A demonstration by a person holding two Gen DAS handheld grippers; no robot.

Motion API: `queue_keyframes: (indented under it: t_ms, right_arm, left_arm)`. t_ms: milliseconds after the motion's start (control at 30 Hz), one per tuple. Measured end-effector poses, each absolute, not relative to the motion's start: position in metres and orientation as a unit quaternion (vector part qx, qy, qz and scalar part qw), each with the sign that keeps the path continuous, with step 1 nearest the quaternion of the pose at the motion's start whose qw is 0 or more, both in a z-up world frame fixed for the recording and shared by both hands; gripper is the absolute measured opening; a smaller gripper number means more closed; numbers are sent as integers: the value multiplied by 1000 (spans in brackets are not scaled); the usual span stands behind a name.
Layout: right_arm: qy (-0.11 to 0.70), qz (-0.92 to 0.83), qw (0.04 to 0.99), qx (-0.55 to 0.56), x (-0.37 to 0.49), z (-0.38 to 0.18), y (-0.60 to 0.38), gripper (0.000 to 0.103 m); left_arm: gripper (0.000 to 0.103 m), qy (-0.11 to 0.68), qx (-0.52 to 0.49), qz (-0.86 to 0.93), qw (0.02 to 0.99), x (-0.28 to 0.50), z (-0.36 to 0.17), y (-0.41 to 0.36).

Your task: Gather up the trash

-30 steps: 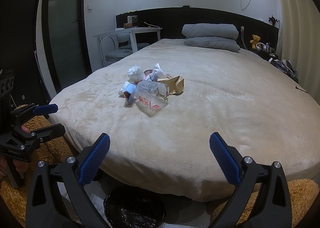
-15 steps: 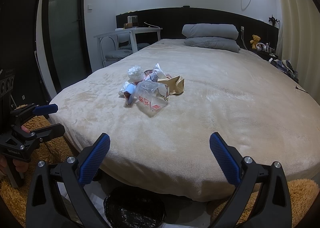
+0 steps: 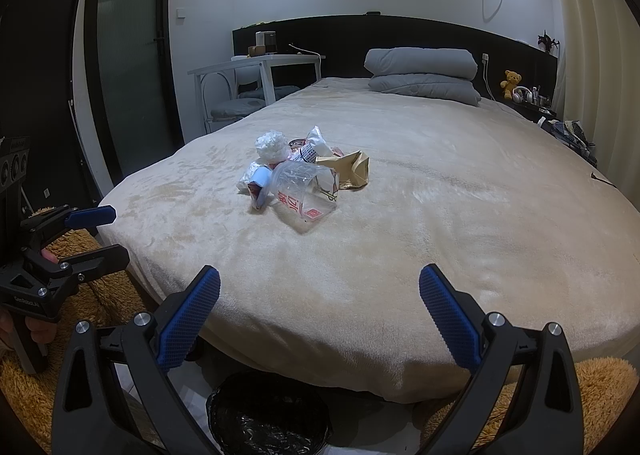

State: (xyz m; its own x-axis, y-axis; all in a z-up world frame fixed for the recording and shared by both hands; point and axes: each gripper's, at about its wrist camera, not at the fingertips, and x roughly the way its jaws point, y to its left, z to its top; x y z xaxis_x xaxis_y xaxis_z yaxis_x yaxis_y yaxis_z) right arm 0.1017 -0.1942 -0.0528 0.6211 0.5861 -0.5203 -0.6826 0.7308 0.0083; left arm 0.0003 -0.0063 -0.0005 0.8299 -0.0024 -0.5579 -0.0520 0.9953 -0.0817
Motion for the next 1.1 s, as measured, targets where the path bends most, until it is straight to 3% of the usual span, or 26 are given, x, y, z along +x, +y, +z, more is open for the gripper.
queue_keyframes:
  t_ms: [567, 1100]
  right_arm:
    - [258, 367, 891, -68, 106, -50, -202, 99]
    - [328, 417, 846, -57, 187, -42, -172, 99]
  left_arm:
    - [97, 299, -66, 29, 951, 1, 0, 5]
    - [97, 334, -93, -25, 938, 55, 15, 41]
